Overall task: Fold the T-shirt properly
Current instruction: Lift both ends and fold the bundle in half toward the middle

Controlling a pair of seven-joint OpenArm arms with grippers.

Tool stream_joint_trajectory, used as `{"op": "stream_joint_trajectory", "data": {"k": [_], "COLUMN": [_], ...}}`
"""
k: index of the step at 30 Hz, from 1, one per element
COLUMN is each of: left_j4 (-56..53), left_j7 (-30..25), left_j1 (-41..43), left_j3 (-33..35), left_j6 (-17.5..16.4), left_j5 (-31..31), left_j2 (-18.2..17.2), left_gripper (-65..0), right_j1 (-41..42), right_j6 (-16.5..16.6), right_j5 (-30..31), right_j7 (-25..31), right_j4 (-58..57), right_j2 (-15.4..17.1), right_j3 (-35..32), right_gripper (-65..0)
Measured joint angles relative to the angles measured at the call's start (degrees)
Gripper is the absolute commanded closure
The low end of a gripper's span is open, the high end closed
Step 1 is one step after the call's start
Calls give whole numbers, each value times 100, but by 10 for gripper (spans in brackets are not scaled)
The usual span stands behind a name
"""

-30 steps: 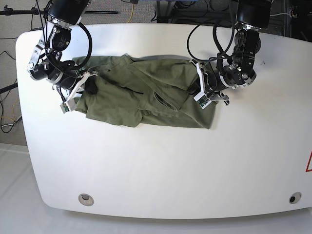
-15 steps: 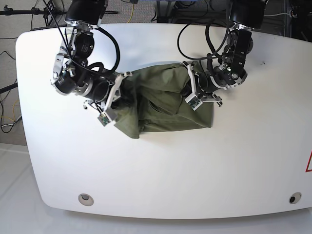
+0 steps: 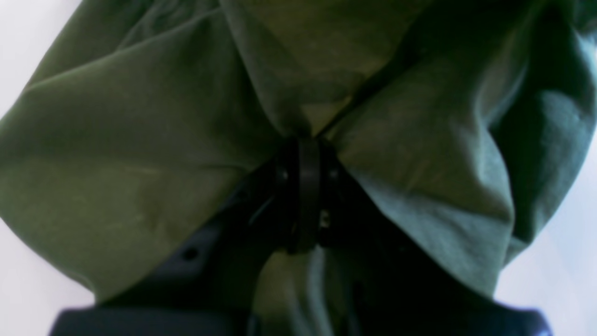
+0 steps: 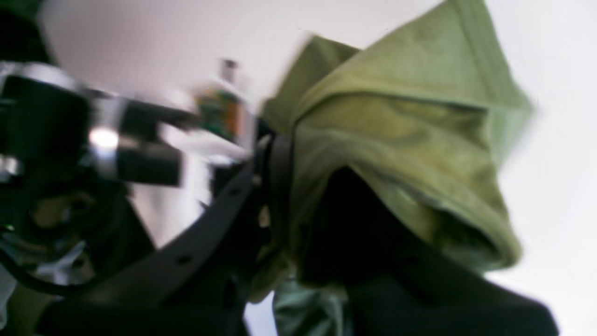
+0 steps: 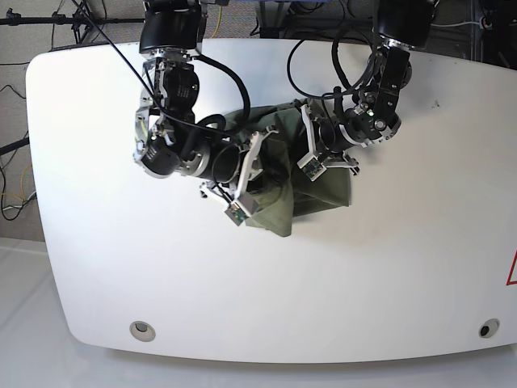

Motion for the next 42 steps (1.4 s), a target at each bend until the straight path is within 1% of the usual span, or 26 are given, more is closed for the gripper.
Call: {"op": "stream_joint_trajectory", "data": {"k": [3,6,10,12,13,15,17,19,21,22,23,24,25,28,30,35,37,40,42], "left_j4": [0,0,0,2,4,42,127,247,348,380,422,466,487,623,706,960,1078,1296,1399], "left_j7": [-2,-24,-35,-22,-22,-17,96,271,350,372,420,496,531,627,706,979,1071,1287,1394], "left_j1": [0,4,13,9,7,13,31,46,72,83,94,101,107,149,175,205,238,308,330], "left_j3": [0,-2,-4,-4,-4,-4,-4,2,4,4,9,9,9,9,9,28,-48,-271,-374], "left_j6": [-2,-2,0,-2,-20,-17,-20,-24,-20,-20,-20,-26,-26,-42,-48,-63,-81,-199,-195], "left_j5": [-2,-4,-7,-2,-2,0,24,85,138,157,170,186,199,249,302,424,501,597,634], "left_j2": [0,-4,-7,-4,-7,-7,-2,0,11,13,11,7,7,-11,-20,-22,-20,-11,-4], "left_gripper": [0,0,0,0,0,0,0,0,0,0,0,0,0,0,0,0,0,0,0], "right_j1": [87,118,140,133,120,109,140,184,249,282,310,328,334,337,330,304,295,278,269], "right_j6": [-87,-208,-328,-332,-323,-330,-328,-321,-229,-219,-216,-197,-201,-232,-273,-264,-260,-262,-264], "right_j5": [-26,-144,-219,-177,-140,-129,-63,-11,24,74,103,125,118,94,72,46,50,107,111], "right_j7": [70,348,743,911,942,1196,1220,1235,1241,1246,1248,1248,1250,1344,1375,1357,1353,1342,1338], "right_j4": [-297,-627,-1110,-1305,-1346,-1495,-1604,-1714,-1864,-1958,-2013,-2072,-2133,-2245,-2275,-2282,-2282,-2282,-2282], "right_j2": [-24,0,116,192,203,201,225,267,302,313,323,332,337,369,400,417,411,387,356], "right_j3": [-229,-496,-828,-957,-988,-1071,-1067,-1078,-1086,-1091,-1091,-1091,-1091,-1091,-1084,-1069,-1071,-1097,-1102], "right_gripper": [0,0,0,0,0,0,-4,-47,-115,-154,-207,-236,-294,-385,-401,-377,-370,-368,-367]}}
